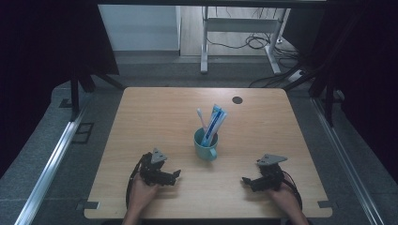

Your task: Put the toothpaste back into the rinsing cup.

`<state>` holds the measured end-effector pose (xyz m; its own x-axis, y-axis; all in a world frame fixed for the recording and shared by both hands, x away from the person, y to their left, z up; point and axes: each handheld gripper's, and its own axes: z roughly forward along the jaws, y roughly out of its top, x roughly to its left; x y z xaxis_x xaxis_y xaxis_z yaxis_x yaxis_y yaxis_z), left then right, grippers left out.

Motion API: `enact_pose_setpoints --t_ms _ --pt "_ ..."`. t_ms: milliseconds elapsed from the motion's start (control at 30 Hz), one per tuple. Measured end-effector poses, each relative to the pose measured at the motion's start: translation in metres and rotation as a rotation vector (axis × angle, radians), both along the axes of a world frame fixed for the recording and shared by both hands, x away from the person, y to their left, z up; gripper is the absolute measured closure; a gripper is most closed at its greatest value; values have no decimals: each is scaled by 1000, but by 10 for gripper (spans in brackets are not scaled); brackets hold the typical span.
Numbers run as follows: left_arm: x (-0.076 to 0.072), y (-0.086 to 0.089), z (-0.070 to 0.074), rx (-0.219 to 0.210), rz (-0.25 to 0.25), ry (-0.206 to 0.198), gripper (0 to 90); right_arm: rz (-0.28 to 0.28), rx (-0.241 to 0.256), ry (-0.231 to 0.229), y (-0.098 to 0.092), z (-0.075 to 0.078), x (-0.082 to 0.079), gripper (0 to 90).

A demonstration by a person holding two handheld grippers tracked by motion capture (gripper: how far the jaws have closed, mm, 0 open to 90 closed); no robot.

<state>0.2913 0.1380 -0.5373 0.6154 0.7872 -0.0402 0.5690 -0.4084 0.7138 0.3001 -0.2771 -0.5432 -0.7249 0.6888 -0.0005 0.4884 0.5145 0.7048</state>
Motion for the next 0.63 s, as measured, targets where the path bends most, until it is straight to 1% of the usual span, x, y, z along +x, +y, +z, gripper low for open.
enact_pose_setpoints --t_ms 133,167,233,333,633 --pt "0 -3 -7 36 -5 18 0 0 0 -1 0 0 0 20" --pt "0 -4 -7 49 -6 29 0 0 0 0 0 0 0 20" --pt "0 -6 -8 66 -8 30 0 0 0 -1 0 0 0 20" --pt "1 -6 -8 54 -4 46 0 0 0 -1 0 0 0 20" --pt "1 -6 -8 56 -5 46 0 0 0 0 0 0 0 20"
